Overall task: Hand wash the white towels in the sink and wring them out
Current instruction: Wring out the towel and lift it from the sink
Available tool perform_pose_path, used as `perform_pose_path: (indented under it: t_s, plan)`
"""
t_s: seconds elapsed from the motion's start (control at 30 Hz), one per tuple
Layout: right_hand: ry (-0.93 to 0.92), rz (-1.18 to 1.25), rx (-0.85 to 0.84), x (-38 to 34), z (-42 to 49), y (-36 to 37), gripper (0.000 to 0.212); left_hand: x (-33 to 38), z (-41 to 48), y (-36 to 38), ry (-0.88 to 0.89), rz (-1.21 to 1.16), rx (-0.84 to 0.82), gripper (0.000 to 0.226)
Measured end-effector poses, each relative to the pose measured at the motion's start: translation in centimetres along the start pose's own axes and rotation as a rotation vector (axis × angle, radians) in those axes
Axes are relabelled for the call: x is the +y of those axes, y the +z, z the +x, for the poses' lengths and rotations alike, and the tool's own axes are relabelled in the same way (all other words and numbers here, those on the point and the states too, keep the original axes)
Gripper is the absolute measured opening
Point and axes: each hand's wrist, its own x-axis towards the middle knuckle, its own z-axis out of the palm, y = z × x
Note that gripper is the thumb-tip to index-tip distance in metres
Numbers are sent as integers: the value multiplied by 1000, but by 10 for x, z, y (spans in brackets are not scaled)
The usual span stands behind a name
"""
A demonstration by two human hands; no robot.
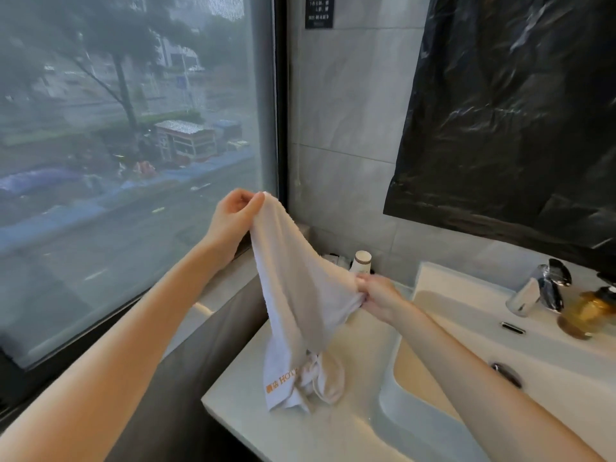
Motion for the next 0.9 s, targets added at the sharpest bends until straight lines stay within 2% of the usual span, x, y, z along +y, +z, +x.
perform_pose_path:
  t_s: [0.13, 0.2, 0.23, 0.27, 0.33, 0.43, 0.57, 0.73, 0.8, 0.9]
  plan:
    - [-360, -619, 183, -41, -5, -35, 36, -16, 3, -36, -36, 14, 132, 20]
    - [-430, -895, 231, -54, -10, -42, 34, -23, 5, -50, -48, 2, 185, 16]
    - [-452, -956, 250, -60, -12, -41, 30, -27, 7, -56, -59, -2, 200, 17]
    - [-470, -949, 279, -65, -15, -39, 25, -31, 9, -62, -71, -8, 214, 18]
    - [-511, -731, 323, -75, -22, -26, 18, -36, 16, -74, -114, -24, 245, 20]
    - [-503, -265, 354, -94, -36, 2, 24, -38, 25, -91, -174, -125, 257, 35]
    - [-531, 5, 272, -124, -61, 28, 36, -37, 38, -112, -218, -246, 188, 39]
    - [-502, -324, 134, -116, -82, 28, 47, -41, 36, -130, -675, -277, -269, 20]
    - [-510, -396, 136, -108, -87, 28, 49, -54, 28, -131, -732, -231, -319, 16]
    - [-560, -521, 243, -102, -94, 26, 44, -73, 26, -129, -656, -221, -245, 34]
